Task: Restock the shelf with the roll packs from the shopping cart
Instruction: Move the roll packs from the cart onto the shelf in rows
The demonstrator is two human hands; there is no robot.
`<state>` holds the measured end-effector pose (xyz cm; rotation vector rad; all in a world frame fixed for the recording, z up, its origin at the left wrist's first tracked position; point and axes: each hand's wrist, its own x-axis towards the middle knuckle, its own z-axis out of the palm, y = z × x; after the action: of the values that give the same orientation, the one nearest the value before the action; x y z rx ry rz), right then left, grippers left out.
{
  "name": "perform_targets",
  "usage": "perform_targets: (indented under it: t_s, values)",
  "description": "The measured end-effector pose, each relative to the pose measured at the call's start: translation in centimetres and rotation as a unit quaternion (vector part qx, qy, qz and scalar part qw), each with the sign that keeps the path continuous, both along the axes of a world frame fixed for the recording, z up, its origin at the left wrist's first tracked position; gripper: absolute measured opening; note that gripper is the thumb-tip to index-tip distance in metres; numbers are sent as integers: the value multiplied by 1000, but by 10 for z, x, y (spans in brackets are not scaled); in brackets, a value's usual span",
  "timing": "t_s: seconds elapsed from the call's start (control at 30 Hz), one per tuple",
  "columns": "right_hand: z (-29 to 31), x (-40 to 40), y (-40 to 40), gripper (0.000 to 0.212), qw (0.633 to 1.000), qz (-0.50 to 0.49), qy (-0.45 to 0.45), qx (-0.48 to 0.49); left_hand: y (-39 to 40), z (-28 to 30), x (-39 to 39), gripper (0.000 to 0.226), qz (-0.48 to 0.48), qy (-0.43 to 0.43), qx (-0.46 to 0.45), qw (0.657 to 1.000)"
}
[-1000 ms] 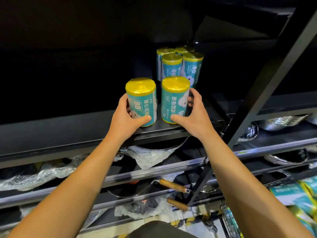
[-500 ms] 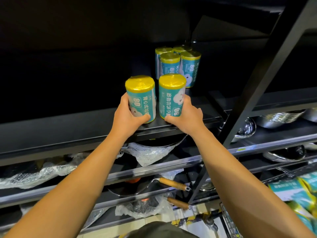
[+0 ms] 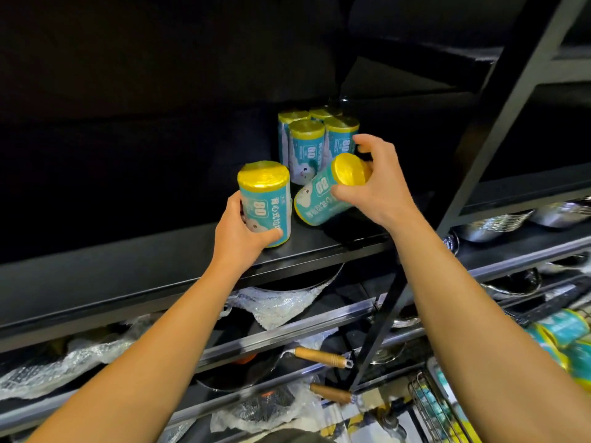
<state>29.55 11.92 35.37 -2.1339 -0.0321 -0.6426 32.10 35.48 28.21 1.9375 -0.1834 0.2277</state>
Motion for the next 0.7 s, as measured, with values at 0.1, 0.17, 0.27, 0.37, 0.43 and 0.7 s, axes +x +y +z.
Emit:
perform_targets:
  t_s: [0.1, 0.17, 0.27, 0.37, 0.43, 0.7]
  values:
    - [15, 12, 13, 82, 995, 50, 37, -77, 1, 2, 4, 84, -7, 1, 9, 1000]
    - [18, 20, 23, 82, 992, 77, 57, -86, 2, 2, 6, 84, -9, 0, 9, 1000]
    - [0, 23, 33, 93, 996, 67, 52, -16, 4, 0, 6, 83, -23, 1, -1, 1000]
    - [-36, 15, 47, 107, 997, -25, 43, 56, 9, 0, 7, 76, -40, 1, -9, 999]
    - [-52, 14, 57, 103, 995, -59, 40, 70, 14, 1, 7, 79, -27, -13, -5, 1000]
    - [-63, 7, 38, 54, 989, -29, 52, 135, 12, 4, 8, 74, -9, -54, 15, 998]
